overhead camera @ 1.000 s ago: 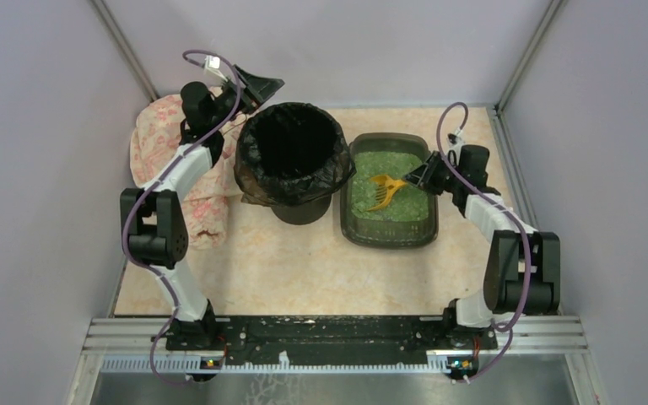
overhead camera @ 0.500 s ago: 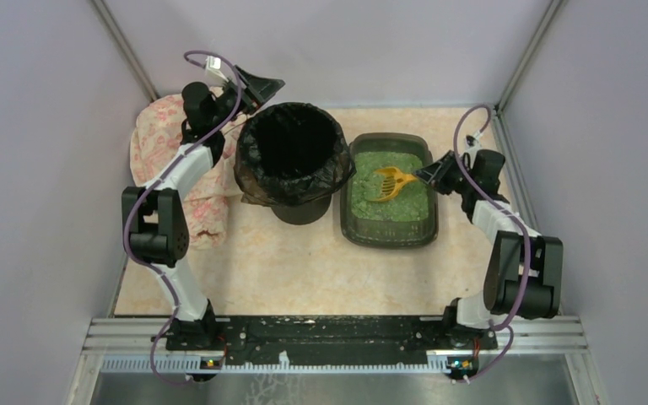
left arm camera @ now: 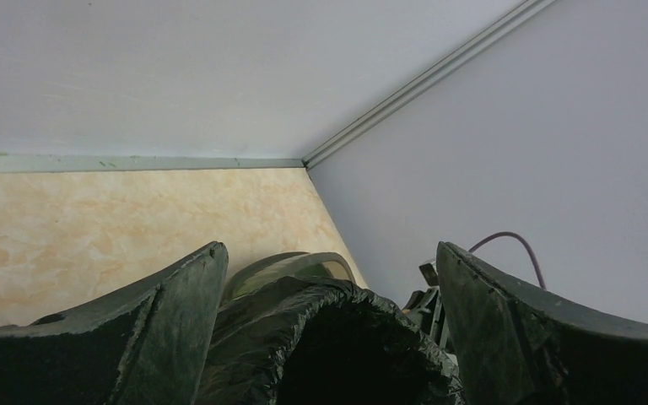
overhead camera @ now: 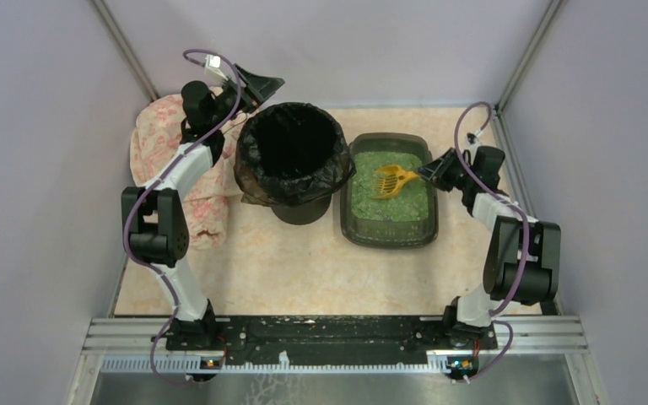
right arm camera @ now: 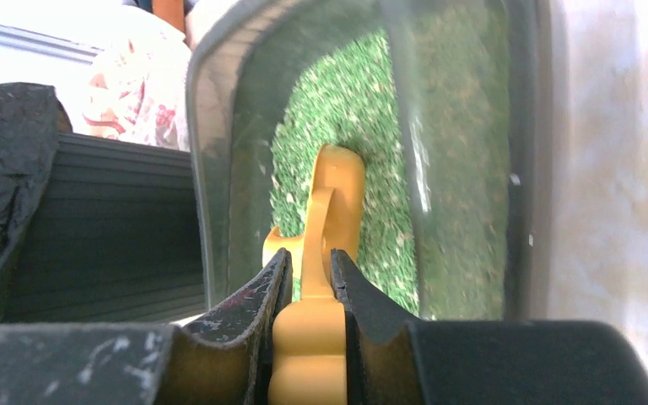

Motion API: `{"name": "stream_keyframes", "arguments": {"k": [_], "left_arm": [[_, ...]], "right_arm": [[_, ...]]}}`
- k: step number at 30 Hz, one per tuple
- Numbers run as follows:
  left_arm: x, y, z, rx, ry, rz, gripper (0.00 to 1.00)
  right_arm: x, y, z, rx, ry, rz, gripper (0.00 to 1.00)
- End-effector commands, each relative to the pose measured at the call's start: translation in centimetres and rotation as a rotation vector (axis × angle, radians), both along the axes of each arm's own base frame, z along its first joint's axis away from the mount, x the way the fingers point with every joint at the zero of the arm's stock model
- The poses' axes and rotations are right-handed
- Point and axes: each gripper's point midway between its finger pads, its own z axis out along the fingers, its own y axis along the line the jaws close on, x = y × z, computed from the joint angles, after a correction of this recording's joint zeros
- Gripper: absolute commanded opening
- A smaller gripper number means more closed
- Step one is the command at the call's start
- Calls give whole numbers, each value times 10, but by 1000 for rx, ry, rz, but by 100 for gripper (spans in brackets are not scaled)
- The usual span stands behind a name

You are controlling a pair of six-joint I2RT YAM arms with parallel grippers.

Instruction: Clean the litter box

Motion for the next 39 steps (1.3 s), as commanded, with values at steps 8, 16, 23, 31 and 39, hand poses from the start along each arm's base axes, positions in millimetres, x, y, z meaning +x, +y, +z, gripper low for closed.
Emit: {"name": "stream_keyframes", "arguments": {"k": [8,16,23,31,39], "left_arm": [[-2,-2,27,-12,-102,-13,99],[0,-3,29,-19,-114,-19,99],[0,-4,31,-36,-131,-27,99],[1,-4,31,-37,-134,-30,99],[2,-5,27,-44,-124,-34,99]], "right_arm": [[35,26,15,131,-127,51,0],[26,35,-3,140,-91,93,0],[10,63,-11,140,-68,159,0],[7,69,17,205,-128,175,0],[10,68,46,96,-174,212,0]]}}
